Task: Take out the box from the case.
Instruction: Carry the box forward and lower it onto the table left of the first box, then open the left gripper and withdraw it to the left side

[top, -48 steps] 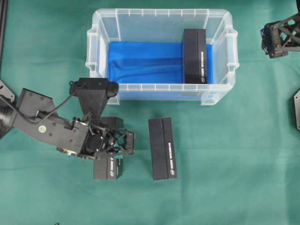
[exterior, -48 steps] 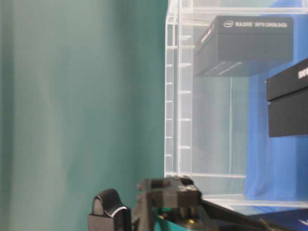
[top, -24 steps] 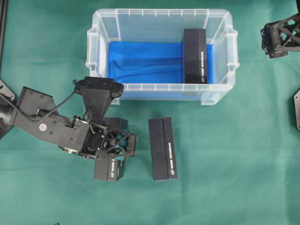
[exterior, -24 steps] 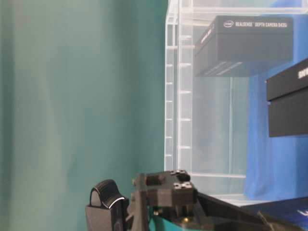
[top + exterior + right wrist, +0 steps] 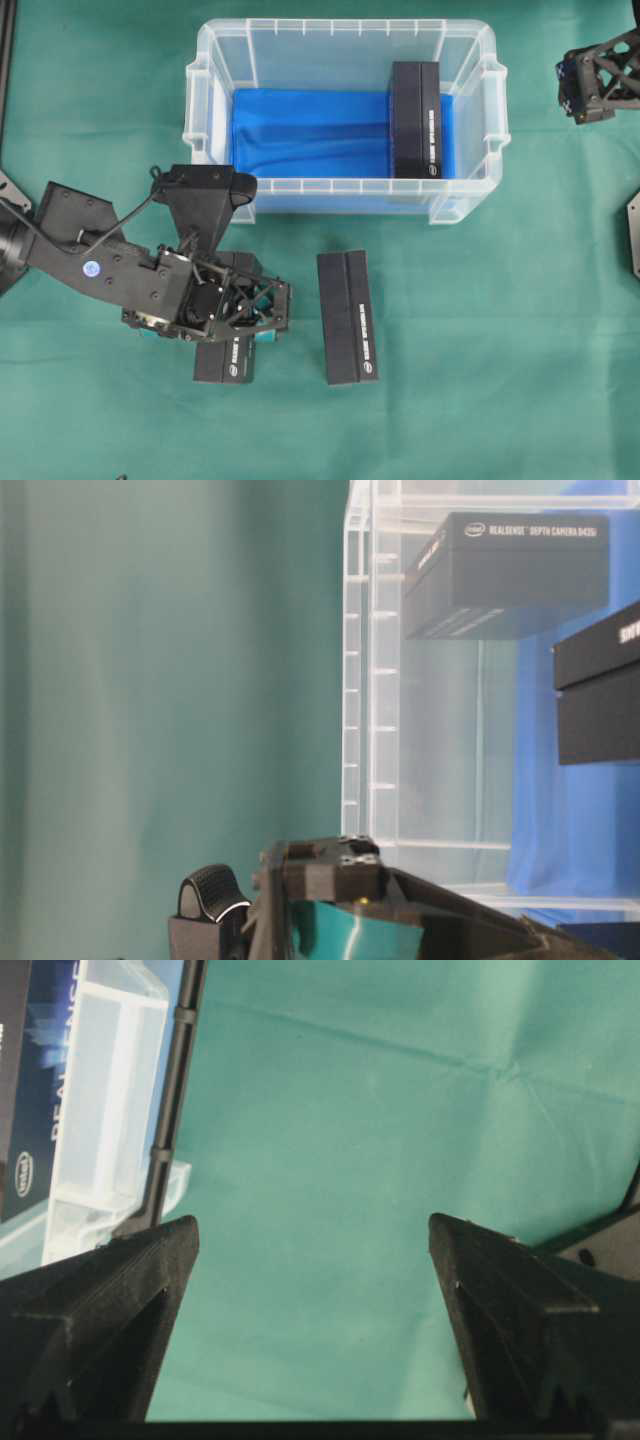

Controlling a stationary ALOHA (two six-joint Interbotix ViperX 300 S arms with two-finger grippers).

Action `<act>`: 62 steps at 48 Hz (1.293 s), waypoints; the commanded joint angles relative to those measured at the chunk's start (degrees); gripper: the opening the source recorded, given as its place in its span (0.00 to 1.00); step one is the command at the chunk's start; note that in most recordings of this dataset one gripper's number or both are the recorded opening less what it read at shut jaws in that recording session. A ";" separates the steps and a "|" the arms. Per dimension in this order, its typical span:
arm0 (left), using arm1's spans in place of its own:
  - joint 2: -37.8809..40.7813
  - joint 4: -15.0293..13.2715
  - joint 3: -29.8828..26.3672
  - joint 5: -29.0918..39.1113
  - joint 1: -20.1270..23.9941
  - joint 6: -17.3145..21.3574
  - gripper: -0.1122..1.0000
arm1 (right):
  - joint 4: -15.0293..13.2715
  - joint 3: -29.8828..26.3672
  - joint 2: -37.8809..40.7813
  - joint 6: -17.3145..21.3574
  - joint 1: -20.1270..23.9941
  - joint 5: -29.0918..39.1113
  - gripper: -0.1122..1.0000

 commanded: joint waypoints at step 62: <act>-10.28 0.26 -11.16 17.14 -0.97 0.00 0.99 | -0.26 -0.53 -0.44 -0.26 0.09 -0.09 0.92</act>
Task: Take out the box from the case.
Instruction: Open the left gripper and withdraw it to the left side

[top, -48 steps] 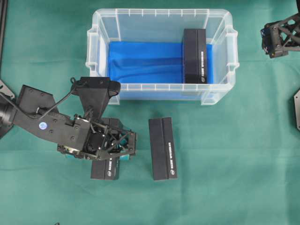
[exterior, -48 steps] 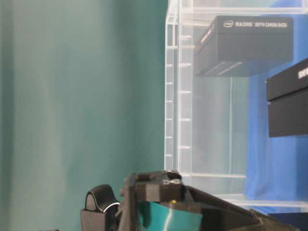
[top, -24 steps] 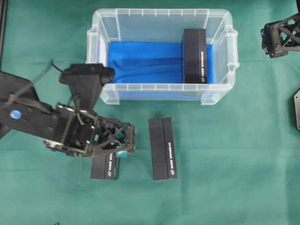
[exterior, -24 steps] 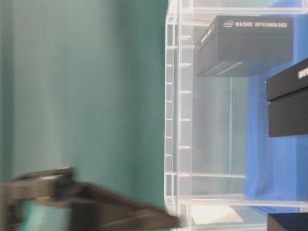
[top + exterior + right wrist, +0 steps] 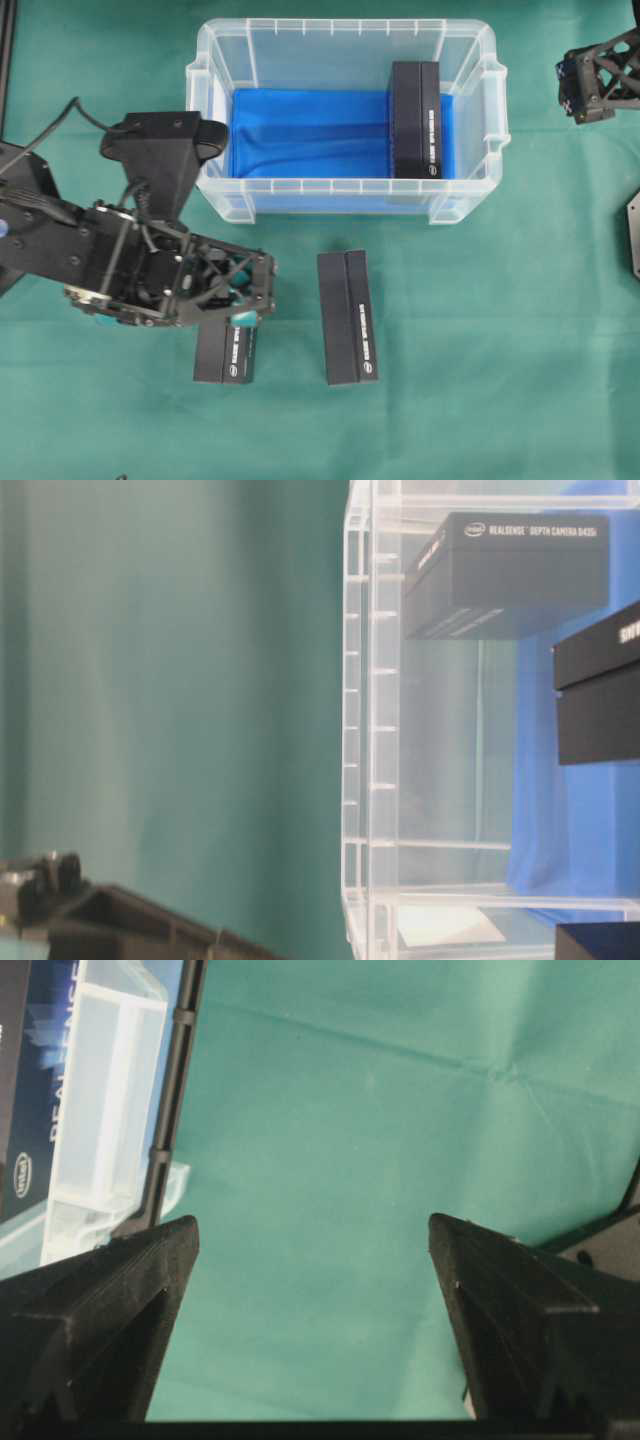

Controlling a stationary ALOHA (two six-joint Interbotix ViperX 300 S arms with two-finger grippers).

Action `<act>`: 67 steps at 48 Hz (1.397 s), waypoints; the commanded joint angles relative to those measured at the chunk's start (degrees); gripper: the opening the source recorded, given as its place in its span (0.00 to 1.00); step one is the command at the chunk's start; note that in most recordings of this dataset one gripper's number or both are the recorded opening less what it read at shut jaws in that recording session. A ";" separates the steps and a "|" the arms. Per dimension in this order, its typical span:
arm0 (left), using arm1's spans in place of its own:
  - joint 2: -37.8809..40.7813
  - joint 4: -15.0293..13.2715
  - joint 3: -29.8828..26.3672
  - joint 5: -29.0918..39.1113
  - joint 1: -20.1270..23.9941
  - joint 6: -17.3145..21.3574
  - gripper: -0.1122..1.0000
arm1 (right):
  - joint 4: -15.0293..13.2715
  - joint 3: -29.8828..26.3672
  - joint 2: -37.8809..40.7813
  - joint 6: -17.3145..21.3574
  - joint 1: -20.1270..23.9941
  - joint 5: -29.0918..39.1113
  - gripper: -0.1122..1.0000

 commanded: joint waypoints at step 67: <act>-22.50 0.44 16.96 1.76 36.12 36.47 0.98 | 0.09 -0.26 -1.32 0.70 0.09 1.14 0.92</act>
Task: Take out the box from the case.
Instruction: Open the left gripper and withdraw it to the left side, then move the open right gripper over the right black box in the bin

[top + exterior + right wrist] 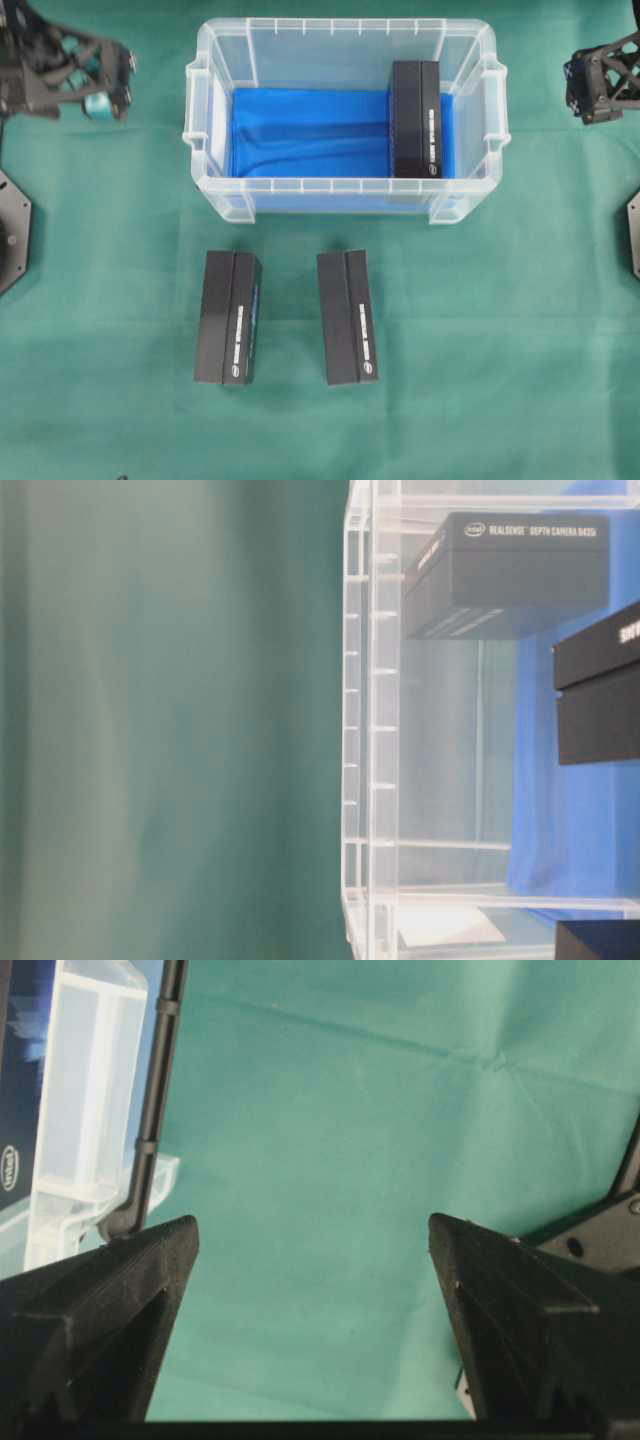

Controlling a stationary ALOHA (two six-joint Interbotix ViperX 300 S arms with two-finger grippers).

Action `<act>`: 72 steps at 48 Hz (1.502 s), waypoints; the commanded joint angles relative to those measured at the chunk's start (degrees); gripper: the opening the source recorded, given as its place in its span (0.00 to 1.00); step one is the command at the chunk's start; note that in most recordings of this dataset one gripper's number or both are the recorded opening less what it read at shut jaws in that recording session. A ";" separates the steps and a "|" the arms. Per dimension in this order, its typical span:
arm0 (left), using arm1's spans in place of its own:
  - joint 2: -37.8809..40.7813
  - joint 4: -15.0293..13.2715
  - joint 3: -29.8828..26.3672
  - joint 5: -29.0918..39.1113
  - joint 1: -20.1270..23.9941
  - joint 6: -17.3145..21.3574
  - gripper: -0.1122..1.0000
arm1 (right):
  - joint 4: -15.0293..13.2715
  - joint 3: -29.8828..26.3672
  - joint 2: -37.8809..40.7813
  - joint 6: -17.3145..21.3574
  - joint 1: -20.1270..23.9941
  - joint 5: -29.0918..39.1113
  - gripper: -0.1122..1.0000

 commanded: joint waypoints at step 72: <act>-0.26 -1.14 -0.62 -0.18 3.60 4.57 0.98 | 2.02 -9.58 13.01 2.99 1.58 -8.09 0.92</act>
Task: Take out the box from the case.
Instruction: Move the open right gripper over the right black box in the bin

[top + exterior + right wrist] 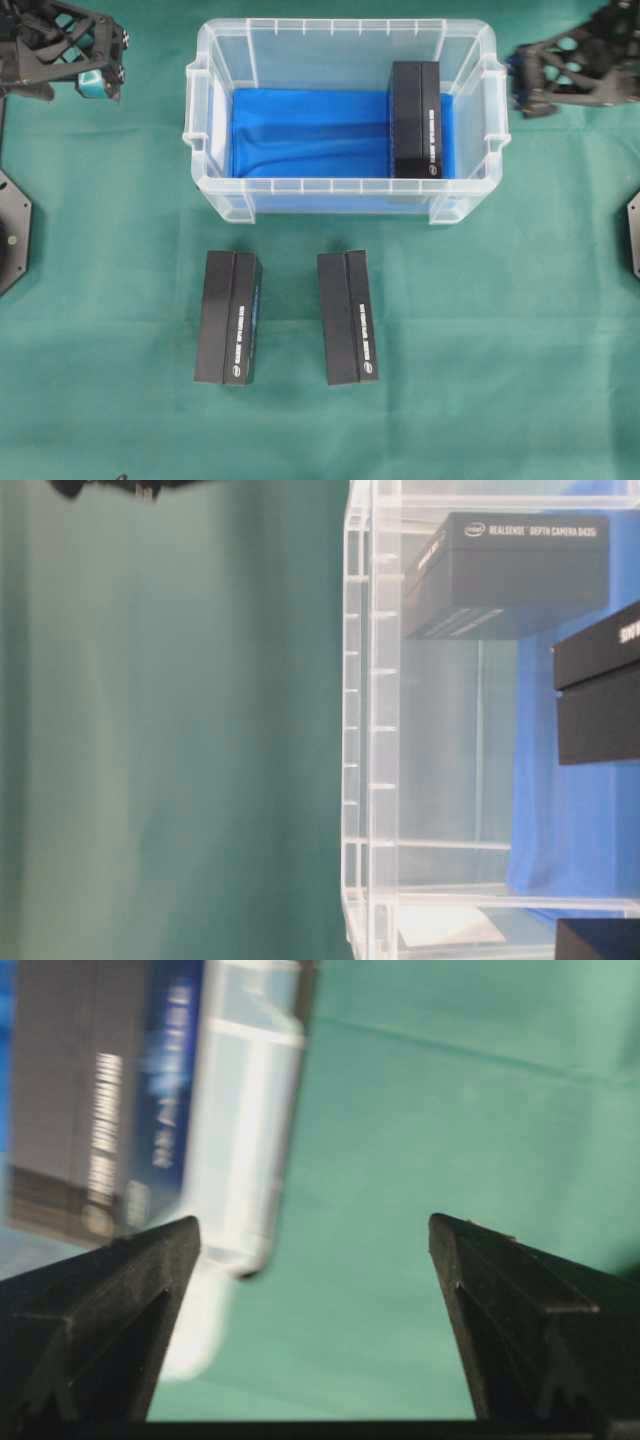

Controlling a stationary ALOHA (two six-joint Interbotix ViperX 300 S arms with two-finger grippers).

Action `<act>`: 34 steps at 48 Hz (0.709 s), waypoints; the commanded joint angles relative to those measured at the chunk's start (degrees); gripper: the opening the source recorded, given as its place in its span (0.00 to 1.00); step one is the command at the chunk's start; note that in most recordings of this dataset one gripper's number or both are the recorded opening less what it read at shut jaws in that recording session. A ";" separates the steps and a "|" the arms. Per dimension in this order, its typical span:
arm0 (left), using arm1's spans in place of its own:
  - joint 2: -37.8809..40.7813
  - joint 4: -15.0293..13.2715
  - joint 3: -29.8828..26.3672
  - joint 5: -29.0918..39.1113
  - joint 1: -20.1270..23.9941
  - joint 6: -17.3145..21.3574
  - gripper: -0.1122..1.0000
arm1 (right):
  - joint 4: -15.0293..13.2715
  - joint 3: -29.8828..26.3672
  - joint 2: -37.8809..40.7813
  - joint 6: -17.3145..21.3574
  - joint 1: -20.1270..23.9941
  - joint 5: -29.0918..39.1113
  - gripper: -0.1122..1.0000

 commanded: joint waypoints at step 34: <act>-0.70 -0.09 -0.44 0.35 -0.18 1.14 0.98 | 0.09 -20.13 19.25 0.26 2.64 0.88 0.92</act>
